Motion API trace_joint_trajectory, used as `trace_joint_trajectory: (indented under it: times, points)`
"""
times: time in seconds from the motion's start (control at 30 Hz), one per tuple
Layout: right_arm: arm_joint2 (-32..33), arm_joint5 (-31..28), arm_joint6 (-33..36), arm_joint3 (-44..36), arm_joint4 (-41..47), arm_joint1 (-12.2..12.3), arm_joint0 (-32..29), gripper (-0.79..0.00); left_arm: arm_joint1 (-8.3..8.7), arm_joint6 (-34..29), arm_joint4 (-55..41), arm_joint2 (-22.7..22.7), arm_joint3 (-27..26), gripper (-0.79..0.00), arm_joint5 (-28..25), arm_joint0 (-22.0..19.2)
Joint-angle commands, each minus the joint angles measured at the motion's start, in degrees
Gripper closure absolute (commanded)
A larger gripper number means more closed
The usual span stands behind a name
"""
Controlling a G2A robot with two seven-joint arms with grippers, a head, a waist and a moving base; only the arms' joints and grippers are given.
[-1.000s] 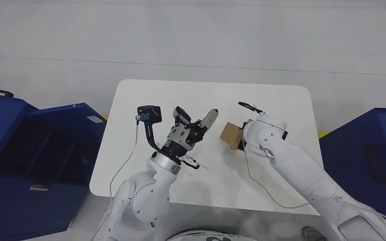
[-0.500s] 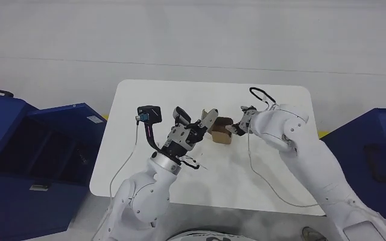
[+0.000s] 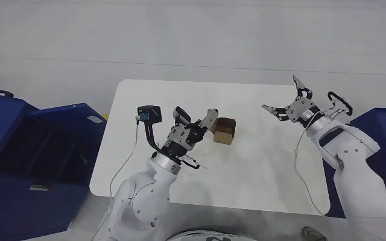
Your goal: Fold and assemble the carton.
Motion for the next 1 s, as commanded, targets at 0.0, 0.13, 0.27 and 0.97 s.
trace_joint_trajectory:
  times: [0.0, 0.13, 0.27, 0.97]
  points:
    - [-0.6, -4.5, 14.6, 4.7, -5.6, 0.0, 0.6, -0.785, 0.00, 0.0, 0.0, 0.0, 0.0, -0.785, 0.0, 0.0]
    - [-0.9, -5.7, 16.7, 6.4, -6.9, -0.1, 1.0, -0.785, 0.00, 0.0, 0.0, 0.0, 0.0, -0.785, 0.0, 0.0]
    - [-0.9, -5.7, 16.7, 6.4, -6.9, -0.1, 1.0, -0.785, 0.00, 0.0, 0.0, 0.0, 0.0, -0.785, 0.0, 0.0]
    - [-21.7, -36.5, 26.6, 36.0, -85.7, -0.3, 28.9, -0.785, -6.70, 4.3, 5.5, 23.2, 27.0, -0.785, 36.1, -12.8]
